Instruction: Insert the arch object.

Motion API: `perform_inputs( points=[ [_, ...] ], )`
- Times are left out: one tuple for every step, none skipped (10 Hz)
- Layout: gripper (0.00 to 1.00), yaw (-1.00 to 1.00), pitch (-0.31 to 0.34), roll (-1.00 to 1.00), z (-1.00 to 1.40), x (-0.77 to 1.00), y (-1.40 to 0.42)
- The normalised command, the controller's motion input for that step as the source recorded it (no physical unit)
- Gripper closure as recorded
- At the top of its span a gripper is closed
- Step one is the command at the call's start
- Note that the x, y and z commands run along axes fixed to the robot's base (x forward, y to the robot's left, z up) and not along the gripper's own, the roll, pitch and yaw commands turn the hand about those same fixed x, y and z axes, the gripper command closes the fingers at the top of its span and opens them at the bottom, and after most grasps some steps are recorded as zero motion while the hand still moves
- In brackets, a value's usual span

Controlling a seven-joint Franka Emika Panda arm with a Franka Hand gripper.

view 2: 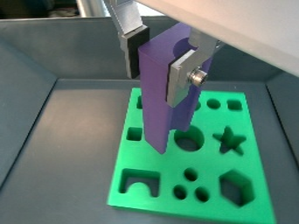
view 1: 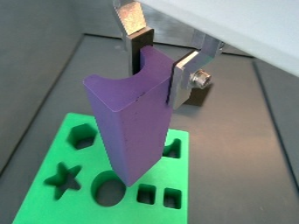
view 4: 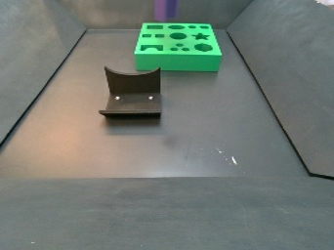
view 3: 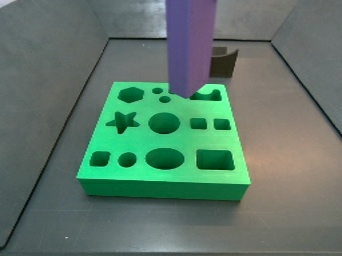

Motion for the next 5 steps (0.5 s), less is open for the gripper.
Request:
perform_inputs(
  points=[
    [1.00,-0.81,-0.027,0.12,-0.15,0.33,0.10],
    [1.00,-0.82,-0.027,0.12,-0.15,0.32,0.10],
    [1.00,-0.88,-0.031,0.10,-0.15,0.23,0.08],
    [1.00,-0.91,-0.034,0.09,-0.14,0.19,0.06],
    [1.00,-0.91,-0.031,0.09,-0.15,0.19,0.06]
  ],
)
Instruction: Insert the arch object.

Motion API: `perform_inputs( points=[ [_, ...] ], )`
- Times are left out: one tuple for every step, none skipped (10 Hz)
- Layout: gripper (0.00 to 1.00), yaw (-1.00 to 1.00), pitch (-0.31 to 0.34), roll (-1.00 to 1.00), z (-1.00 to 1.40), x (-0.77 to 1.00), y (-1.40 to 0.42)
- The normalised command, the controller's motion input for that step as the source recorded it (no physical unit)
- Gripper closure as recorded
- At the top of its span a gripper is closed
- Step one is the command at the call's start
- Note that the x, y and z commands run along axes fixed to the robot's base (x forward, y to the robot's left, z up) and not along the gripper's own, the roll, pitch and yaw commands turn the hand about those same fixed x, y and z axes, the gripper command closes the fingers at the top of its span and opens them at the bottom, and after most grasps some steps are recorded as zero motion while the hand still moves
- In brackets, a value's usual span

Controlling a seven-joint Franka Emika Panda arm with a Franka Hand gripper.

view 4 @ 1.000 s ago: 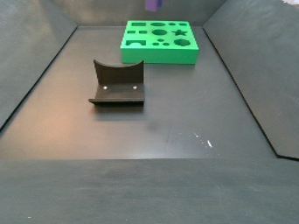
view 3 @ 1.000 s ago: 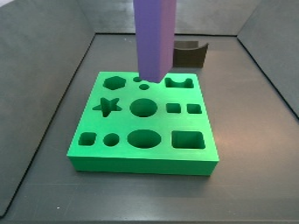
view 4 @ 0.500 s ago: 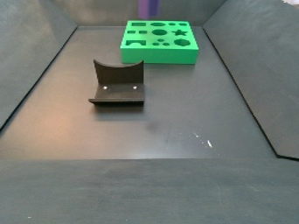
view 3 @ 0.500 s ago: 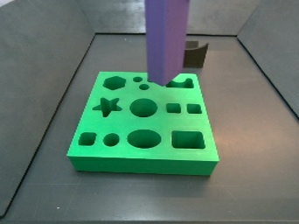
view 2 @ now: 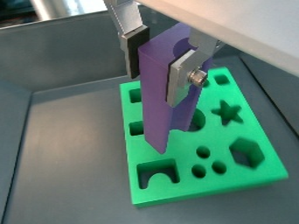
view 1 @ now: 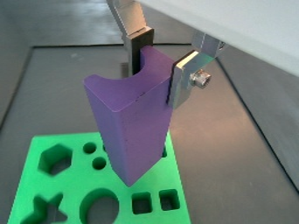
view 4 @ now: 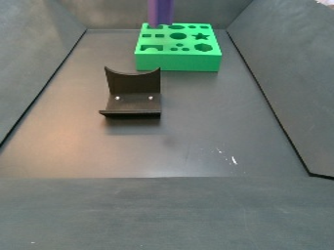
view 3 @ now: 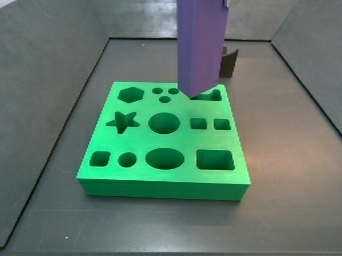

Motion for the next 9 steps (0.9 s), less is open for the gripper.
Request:
perform_inputs(
  points=[
    [1.00,-0.91,-0.033,0.09,-0.15,0.19,0.06],
    [1.00,-0.93,-0.033,0.08,-0.15,0.16,0.05],
    [1.00,-0.94,-0.030,0.08,-0.14,0.15,0.04],
    [1.00,-0.94,-0.027,0.08,-0.15,0.14,0.04],
    [1.00,-0.93,-0.026,0.08,-0.15,0.14,0.04],
    [1.00,-0.92,-0.023,0.09,-0.16,0.15,0.04],
    [1.00,-0.81,0.000,0.02,-0.34,0.29,0.00],
    [1.00,-0.63,0.000,0.01,-0.42,0.36,0.00],
    [1.00,-0.46,0.006,0.03,-0.38,0.22,0.00]
  ],
)
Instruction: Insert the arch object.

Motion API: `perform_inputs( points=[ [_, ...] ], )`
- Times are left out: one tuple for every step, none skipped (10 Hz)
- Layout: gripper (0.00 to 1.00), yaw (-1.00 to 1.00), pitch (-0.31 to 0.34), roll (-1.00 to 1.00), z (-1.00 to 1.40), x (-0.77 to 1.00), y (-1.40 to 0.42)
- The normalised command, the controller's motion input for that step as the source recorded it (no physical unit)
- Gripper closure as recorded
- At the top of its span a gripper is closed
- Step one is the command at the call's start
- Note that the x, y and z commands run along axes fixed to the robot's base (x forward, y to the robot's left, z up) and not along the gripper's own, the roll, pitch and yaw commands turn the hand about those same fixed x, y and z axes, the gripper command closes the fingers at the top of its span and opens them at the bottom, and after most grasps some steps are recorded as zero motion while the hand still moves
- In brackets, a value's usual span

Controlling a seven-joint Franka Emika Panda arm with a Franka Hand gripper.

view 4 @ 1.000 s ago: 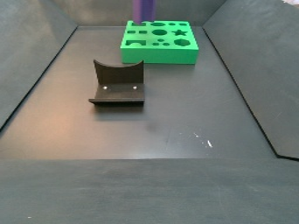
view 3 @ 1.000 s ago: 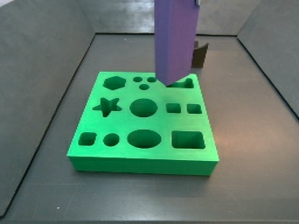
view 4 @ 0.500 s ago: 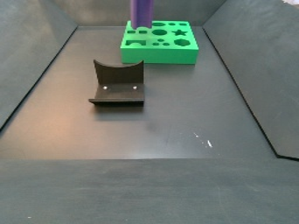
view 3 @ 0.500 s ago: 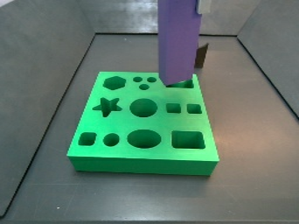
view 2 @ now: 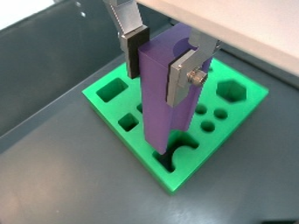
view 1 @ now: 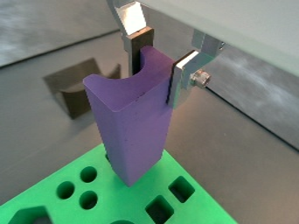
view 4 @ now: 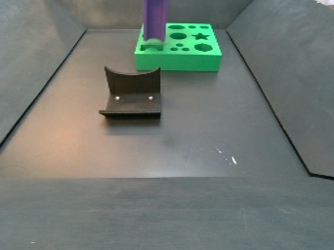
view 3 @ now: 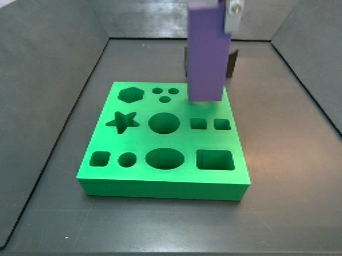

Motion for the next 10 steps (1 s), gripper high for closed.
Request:
perform_inputs(
  points=[
    [1.00,-0.32,0.026,0.05,-0.23,0.15,0.00],
    [1.00,0.00,0.000,0.07,-0.06,0.00,0.04],
    [1.00,0.00,0.013,0.08,-0.04,0.00,0.07],
    [1.00,0.00,0.030,0.12,-0.04,0.00,0.13],
    [1.00,0.00,0.049,0.16,0.00,0.00,0.22],
    [1.00,0.00,0.050,0.16,0.00,0.03,0.25],
    [1.00,0.00,0.059,0.16,0.00,0.06,0.22],
    [1.00,0.00,0.036,0.07,-0.06,0.05,0.10],
    [1.00,0.00,0.000,0.00,-0.17,0.00,0.01],
    [1.00,0.00,0.000,-0.02,-0.17,0.09,0.00]
  ],
)
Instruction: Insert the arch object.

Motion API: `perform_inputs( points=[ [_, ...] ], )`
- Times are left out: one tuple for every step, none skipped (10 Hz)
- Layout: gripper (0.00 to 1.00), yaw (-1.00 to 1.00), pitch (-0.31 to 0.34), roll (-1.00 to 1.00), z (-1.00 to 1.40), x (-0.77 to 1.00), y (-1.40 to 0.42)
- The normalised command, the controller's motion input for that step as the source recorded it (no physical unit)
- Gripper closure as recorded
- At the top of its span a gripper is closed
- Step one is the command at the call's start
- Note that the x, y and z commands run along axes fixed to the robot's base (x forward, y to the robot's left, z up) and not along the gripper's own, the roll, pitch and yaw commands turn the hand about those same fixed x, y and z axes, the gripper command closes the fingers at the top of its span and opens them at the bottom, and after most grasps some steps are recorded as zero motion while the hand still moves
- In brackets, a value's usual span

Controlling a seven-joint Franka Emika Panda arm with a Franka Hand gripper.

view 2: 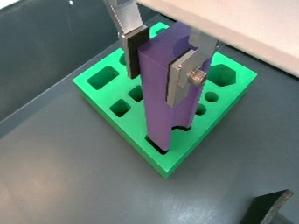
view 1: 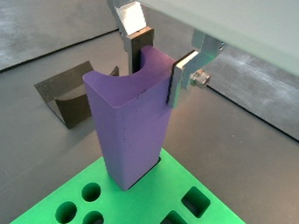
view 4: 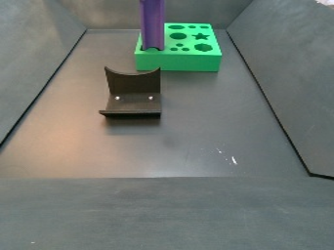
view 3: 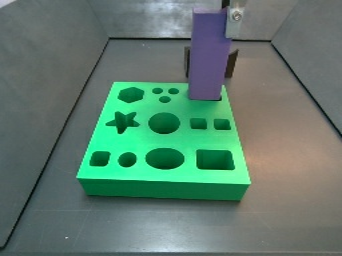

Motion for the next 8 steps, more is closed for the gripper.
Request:
perform_inputs(
  points=[
    [1.00,0.00,0.000,-0.01,-0.15,0.15,0.00],
    [1.00,0.00,0.000,-0.01,-0.17,0.12,0.00],
    [1.00,-0.01,0.000,-0.02,-0.17,0.17,0.00],
    [1.00,-0.03,0.027,0.00,-0.20,0.33,0.00],
    [1.00,-0.03,0.011,0.00,-0.19,0.25,0.00],
    [1.00,-0.04,0.000,-0.01,-0.20,0.15,0.00],
    [1.00,-0.03,0.000,-0.01,-0.20,0.06,0.00],
    [1.00,-0.03,-0.031,0.00,-0.19,0.00,0.01]
  ],
)
